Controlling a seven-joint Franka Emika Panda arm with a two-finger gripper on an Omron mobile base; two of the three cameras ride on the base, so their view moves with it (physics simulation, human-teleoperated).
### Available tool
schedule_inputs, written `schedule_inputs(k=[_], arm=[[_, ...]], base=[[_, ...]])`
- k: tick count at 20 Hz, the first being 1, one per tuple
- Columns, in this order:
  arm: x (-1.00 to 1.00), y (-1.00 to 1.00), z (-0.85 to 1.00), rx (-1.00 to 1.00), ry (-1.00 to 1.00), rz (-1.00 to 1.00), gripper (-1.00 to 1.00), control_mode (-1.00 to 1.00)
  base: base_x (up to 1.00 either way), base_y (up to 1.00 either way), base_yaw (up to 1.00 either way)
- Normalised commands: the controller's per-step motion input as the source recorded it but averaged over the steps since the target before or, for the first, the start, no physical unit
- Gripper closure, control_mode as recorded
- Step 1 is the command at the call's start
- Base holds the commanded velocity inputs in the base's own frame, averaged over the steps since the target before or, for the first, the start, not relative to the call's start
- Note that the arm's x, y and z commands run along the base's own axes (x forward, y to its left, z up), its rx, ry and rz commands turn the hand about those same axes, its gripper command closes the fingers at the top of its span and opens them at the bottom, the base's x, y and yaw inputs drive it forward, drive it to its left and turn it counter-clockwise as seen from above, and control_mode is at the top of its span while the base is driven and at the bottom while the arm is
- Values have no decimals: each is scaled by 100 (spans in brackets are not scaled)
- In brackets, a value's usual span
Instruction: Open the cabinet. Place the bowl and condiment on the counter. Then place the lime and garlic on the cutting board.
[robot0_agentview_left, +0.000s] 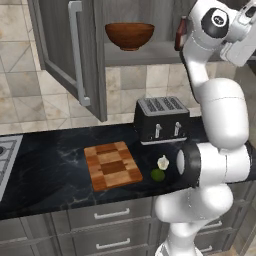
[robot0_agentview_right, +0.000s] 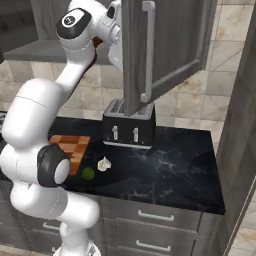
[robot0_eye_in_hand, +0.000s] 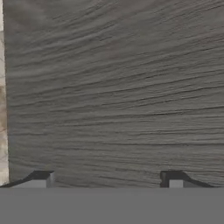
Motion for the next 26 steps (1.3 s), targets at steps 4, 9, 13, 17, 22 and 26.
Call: schedule_inputs(k=[4,9,13,17,22,26], arm=[[-44,-99,-14,4,-8,-16,-100,-100],[-3,-73,-9,4,-3,-11,-100,-100],[-6,21,-5,-3,4,0,-100,-100],[-32,96,-21,-7,-9,0,-100,-100],[-28,50,-7,24,-26,1,-100,-100],[-8,51,16,37,-31,1,-100,-100]], base=[[0,0,0],[0,0,0],[0,0,0],[0,0,0],[0,0,0],[0,0,0]])
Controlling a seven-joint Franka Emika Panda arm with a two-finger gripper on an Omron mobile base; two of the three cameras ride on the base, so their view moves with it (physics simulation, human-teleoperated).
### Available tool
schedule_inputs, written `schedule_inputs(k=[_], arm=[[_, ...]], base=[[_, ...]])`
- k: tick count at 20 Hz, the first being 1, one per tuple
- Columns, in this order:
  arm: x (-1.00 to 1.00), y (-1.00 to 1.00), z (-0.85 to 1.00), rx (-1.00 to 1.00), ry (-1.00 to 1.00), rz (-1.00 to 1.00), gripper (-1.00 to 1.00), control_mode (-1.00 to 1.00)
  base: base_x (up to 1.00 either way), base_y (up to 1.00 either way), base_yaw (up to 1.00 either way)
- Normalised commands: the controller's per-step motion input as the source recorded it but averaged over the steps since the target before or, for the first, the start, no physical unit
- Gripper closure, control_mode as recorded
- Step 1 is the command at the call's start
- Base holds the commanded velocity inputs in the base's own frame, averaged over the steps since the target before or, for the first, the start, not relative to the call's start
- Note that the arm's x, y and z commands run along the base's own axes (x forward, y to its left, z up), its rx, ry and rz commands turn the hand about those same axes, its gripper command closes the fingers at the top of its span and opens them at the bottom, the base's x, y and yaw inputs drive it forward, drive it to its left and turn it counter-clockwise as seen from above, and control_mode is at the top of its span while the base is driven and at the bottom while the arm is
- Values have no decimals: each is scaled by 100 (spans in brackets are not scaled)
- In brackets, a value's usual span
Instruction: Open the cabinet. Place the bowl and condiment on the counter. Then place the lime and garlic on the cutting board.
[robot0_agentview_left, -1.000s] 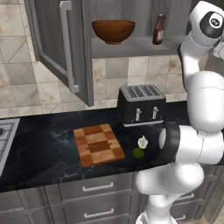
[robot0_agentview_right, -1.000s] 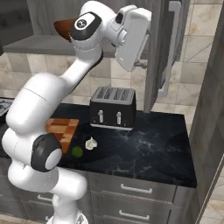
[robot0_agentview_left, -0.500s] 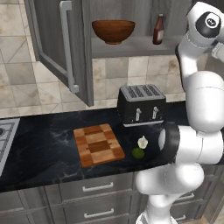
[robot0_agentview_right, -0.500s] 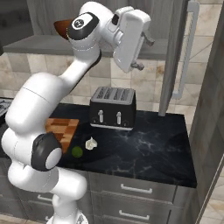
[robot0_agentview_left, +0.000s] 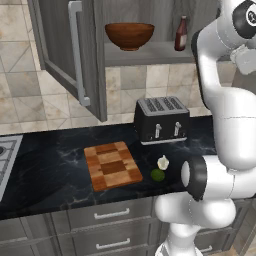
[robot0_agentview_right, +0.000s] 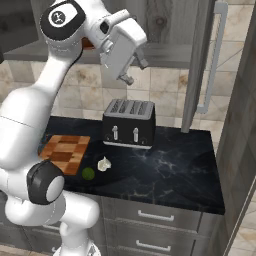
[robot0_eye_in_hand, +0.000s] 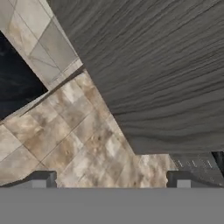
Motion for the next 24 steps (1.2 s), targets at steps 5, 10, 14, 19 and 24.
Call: schedule_inputs(k=[5,10,14,19,24], arm=[[0,97,24,15,-43,0,-100,-100],[0,54,10,19,-47,2,-100,-100],[3,15,22,21,-41,9,-100,-100],[1,31,30,3,-35,7,-100,-100],[0,15,-17,-17,-37,9,-100,-100]], base=[[0,0,0],[0,0,0],[0,0,0],[0,0,0],[0,0,0]])
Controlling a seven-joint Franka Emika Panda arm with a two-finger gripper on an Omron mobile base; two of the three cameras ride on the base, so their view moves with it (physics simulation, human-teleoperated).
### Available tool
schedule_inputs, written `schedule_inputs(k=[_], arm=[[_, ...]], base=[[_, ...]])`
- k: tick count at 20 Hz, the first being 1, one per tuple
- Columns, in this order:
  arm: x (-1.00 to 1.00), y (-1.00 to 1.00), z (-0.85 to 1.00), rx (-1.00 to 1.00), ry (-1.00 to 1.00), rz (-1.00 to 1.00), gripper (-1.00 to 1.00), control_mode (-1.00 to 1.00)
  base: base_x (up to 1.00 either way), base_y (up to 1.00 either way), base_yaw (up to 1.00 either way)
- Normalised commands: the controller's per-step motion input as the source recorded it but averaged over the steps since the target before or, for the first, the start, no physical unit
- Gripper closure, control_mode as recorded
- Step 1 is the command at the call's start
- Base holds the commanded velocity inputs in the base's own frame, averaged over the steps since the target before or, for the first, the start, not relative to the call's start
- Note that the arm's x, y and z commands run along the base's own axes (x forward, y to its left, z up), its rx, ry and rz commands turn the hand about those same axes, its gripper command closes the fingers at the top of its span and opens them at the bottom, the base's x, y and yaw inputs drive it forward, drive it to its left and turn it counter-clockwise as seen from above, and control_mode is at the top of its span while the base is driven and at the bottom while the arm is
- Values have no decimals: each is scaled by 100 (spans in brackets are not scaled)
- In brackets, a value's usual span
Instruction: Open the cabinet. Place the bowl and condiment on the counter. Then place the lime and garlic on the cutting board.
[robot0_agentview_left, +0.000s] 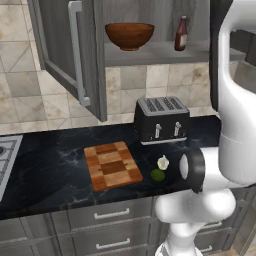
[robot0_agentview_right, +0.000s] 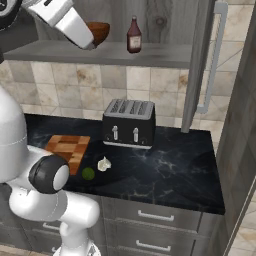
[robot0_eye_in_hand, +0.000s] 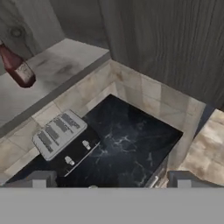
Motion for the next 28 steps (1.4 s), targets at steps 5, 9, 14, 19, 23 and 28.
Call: schedule_inputs(k=[5,9,14,19,23,28], arm=[[15,23,-85,-41,-19,24,-100,-100],[47,32,-100,-41,-20,29,-100,-100],[75,10,-41,-15,-13,26,-100,-100],[99,-10,25,0,6,18,-100,-100],[78,-8,76,0,18,13,-100,-100],[58,-6,87,-1,28,4,-100,-100]], base=[[0,0,0],[0,0,0],[0,0,0],[0,0,0],[0,0,0],[0,0,0]])
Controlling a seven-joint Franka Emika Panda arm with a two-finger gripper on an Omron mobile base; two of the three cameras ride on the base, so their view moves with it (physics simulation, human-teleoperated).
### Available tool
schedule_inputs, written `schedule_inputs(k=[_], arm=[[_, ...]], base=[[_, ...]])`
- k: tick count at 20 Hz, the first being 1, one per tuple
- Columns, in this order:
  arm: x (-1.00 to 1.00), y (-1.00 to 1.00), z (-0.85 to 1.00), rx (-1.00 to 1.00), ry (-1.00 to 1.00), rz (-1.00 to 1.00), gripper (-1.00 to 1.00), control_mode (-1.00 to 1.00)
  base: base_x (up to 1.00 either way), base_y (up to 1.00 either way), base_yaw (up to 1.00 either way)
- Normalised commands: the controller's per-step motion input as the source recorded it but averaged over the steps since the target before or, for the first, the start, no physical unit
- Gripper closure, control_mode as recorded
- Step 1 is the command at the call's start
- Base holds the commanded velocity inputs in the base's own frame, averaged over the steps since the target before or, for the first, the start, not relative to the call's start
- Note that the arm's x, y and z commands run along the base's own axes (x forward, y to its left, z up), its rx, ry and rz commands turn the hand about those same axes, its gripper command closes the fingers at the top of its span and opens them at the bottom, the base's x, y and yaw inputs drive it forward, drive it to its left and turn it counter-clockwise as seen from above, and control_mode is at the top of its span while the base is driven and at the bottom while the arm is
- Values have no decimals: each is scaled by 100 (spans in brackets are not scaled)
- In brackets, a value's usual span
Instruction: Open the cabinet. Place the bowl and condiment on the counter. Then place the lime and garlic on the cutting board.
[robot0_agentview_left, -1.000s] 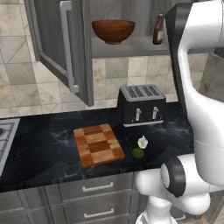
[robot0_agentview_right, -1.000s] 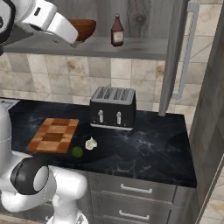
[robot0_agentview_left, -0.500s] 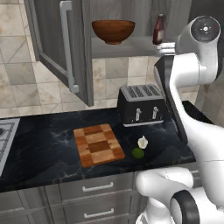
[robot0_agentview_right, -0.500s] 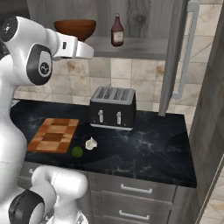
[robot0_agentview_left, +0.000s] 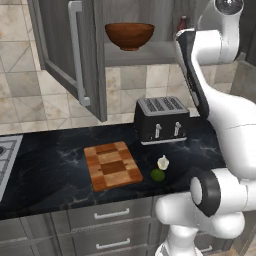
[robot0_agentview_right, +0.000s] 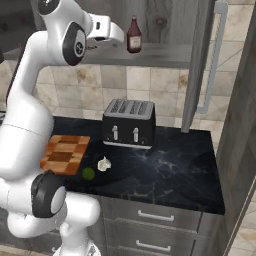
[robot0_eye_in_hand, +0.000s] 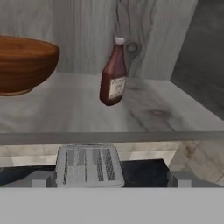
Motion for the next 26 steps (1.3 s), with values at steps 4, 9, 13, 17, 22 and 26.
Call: schedule_inputs(k=[4,9,13,17,22,26], arm=[[61,-21,13,0,16,0,-100,-100],[44,-44,-34,3,2,-2,-100,-100],[20,-16,-28,6,-7,-4,-100,-100],[7,0,-5,9,-14,-9,-100,-100],[13,4,-18,1,-20,-7,-100,-100],[2,10,-11,3,-11,-3,-100,-100]], base=[[0,0,0],[0,0,0],[0,0,0],[0,0,0],[0,0,0],[0,0,0]])
